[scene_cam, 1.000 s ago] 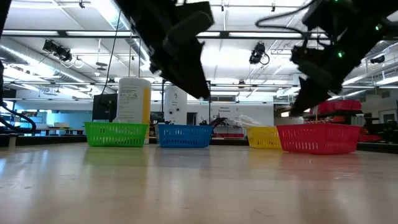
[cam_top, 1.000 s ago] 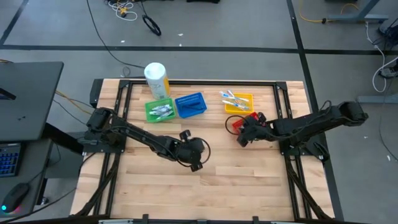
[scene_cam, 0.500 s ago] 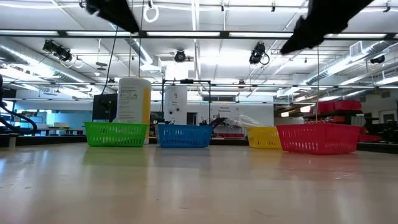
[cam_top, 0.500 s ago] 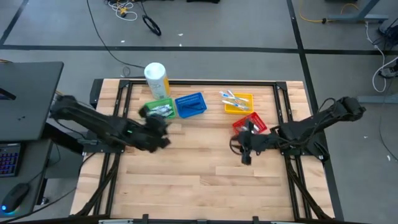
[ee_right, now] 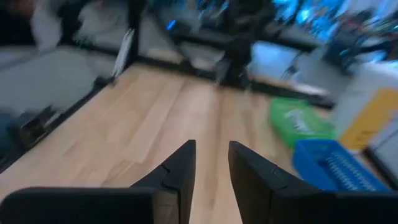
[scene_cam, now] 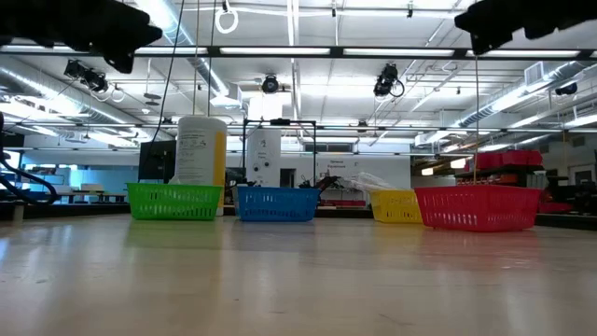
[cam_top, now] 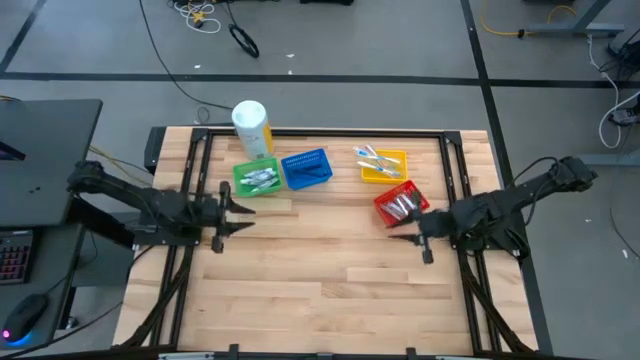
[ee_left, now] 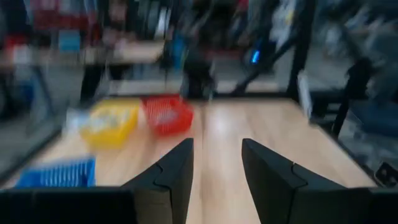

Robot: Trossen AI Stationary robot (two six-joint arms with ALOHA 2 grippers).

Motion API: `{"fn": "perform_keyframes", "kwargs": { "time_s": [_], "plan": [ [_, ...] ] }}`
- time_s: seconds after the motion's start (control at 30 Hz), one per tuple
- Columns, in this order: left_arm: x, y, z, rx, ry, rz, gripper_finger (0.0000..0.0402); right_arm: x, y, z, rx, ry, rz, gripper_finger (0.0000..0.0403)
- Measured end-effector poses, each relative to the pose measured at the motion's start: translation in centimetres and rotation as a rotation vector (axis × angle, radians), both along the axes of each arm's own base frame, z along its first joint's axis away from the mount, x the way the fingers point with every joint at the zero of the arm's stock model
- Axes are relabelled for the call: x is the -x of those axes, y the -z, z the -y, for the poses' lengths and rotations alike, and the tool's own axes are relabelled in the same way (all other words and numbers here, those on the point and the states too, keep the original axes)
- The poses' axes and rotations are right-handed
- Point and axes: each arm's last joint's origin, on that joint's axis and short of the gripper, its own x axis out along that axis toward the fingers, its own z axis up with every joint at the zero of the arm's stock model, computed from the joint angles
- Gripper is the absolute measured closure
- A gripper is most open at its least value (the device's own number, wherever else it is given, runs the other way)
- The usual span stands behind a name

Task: Pick & Place Travel size toiletries
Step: Return to Home Position

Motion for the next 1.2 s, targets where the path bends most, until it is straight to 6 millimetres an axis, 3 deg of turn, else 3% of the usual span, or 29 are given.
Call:
{"fn": "perform_keyframes", "kwargs": {
  "time_s": [0.17, 0.47, 0.7, 1.03, 1.2],
  "plan": [
    [1.6, 2.3, -1.0, -0.055, -0.024, 0.196, 0.0258, 2.8, 1.5, 1.9, -0.073, 0.051, 0.192, 0.0300],
    [2.9, 3.9, -2.3, -0.124, -0.124, 0.203, 0.0258, 5.8, 4.5, 3.1, -0.138, -0.013, 0.348, 0.0300],
    [3.0, 4.6, -2.9, -0.119, -0.224, 0.131, 0.0258, 6.6, 6.1, 3.4, -0.147, -0.004, 0.364, 0.0300],
    [2.8, 5.7, -2.3, -0.071, 0.015, 0.038, 0.0258, 6.5, 8.0, 3.0, -0.231, -0.112, 0.274, 0.0300],
    [2.9, 5.8, -2.2, -0.044, 0.025, 0.020, 0.0258, 6.5, 8.0, 2.9, -0.261, -0.145, 0.259, 0.0300]
  ]
}}
